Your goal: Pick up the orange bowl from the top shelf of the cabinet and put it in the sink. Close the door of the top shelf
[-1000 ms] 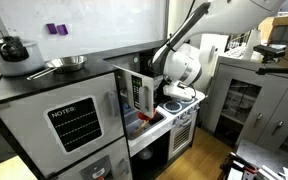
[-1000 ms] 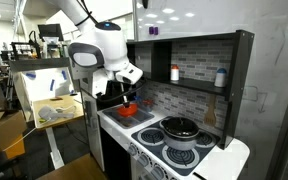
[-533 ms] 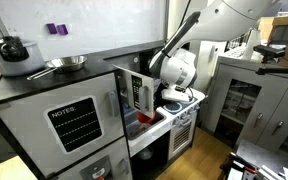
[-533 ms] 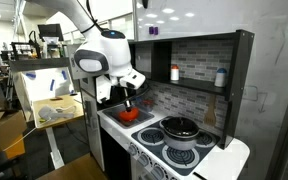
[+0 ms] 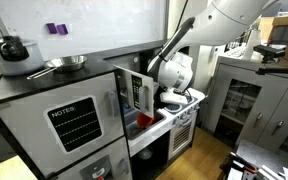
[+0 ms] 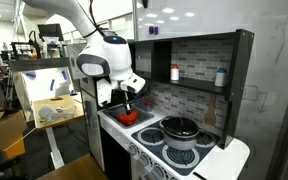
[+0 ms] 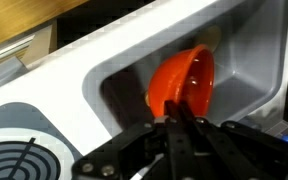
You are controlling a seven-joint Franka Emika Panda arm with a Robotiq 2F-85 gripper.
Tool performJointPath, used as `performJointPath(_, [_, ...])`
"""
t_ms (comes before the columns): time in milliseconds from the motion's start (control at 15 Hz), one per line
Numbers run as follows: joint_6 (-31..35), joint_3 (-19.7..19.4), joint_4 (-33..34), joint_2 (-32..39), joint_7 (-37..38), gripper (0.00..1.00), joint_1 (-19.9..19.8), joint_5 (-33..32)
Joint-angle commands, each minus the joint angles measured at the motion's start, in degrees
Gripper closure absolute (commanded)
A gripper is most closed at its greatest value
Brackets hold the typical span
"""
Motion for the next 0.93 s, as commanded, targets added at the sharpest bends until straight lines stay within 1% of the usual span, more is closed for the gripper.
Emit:
performJointPath(0, [0.1,1.0,1.5,1.1,-1.8,0.98,-0.7,1.5])
performJointPath(200, [0.3,1.1,2.2,1.4,-1.4,0.98,-0.5,1.1])
performJointPath(267, [0.3,1.2,2.4,1.6,-1.3,0.69,-0.5,1.2])
performJointPath(333, [0.5,1.3,2.7,1.7,-1.2,0.68,-0.4,1.3])
performJointPath(467, [0.6,1.5,3.0,1.8,-1.2,0.56,-0.4,1.3])
performJointPath(667, [0.8,1.6,3.2,1.7,-1.4,0.33,-0.5,1.6])
performJointPath(867, [1.4,1.6,2.6,1.0,-1.7,0.12,-0.4,1.6])
